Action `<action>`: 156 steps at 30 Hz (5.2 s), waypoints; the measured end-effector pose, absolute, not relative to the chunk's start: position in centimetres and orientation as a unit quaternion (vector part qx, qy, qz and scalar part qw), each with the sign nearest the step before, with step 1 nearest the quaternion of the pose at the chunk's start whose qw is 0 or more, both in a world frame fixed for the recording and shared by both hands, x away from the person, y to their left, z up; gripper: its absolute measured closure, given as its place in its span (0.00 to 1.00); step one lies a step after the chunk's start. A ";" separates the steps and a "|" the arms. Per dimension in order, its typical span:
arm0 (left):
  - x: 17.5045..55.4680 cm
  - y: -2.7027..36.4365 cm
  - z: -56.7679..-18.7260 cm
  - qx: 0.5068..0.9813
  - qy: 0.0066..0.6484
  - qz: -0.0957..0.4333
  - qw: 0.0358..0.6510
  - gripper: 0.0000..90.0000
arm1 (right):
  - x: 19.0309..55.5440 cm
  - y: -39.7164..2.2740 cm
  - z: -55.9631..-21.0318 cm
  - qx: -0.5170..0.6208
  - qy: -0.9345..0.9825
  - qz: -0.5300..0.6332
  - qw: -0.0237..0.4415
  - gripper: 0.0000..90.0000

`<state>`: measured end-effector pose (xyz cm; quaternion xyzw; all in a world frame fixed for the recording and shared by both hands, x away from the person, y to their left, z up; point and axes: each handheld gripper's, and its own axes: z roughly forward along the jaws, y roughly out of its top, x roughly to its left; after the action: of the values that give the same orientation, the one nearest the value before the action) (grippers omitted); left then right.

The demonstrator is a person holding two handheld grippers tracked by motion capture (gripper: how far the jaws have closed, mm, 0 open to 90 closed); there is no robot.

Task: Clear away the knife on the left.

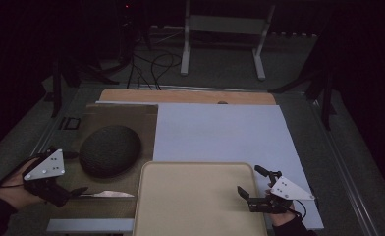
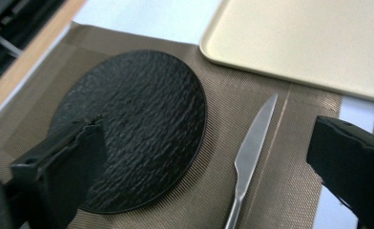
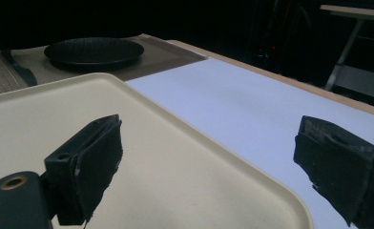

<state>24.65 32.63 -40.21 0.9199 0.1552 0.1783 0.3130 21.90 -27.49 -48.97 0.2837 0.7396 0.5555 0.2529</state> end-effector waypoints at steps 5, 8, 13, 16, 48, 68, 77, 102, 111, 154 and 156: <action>25.2 32.0 -40.6 0.933 0.144 0.166 0.285 0.01 | 21.9 -27.5 -49.0 0.285 0.740 0.555 0.252 0.10; 25.5 31.6 -41.3 0.942 0.138 0.154 0.265 0.01 | 21.9 -27.5 -49.0 0.284 0.740 0.556 0.251 0.10; 25.6 31.2 -42.6 0.957 0.128 0.130 0.226 0.01 | 21.9 -27.5 -49.1 0.284 0.739 0.557 0.251 0.10; 25.7 31.4 -43.4 0.962 0.130 0.117 0.212 0.01 | 22.0 -27.5 -49.1 0.283 0.740 0.556 0.250 0.10; 26.6 31.1 -48.3 0.992 0.099 0.049 0.066 0.29 | 22.1 -27.3 -49.4 0.283 0.743 0.556 0.243 0.10; 27.9 29.8 -48.4 0.999 0.041 -0.005 0.025 0.74 | 22.1 -27.2 -49.4 0.282 0.744 0.556 0.242 0.10; 28.5 28.8 -48.5 0.999 0.029 -0.016 0.000 0.88 | 22.1 -27.3 -49.4 0.281 0.743 0.557 0.242 0.10; 28.3 29.7 -47.6 0.999 0.038 -0.036 -0.010 0.90 | 22.1 -27.3 -49.3 0.284 0.742 0.556 0.246 0.10; 28.3 29.1 -46.6 0.998 0.052 -0.043 -0.016 0.90 | 22.1 -27.4 -49.3 0.285 0.741 0.556 0.246 0.10; 26.9 18.9 -41.5 0.974 0.203 -0.081 0.059 0.90 | 22.1 -27.3 -49.3 0.286 0.741 0.556 0.244 0.10; 26.7 18.3 -41.4 0.974 0.206 -0.076 0.063 0.90 | 22.1 -27.3 -49.3 0.286 0.741 0.556 0.244 0.10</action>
<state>26.72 18.28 -41.37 0.9736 0.2059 -0.0757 0.0628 22.14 -27.33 -49.34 0.2861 0.7411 0.5560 0.2444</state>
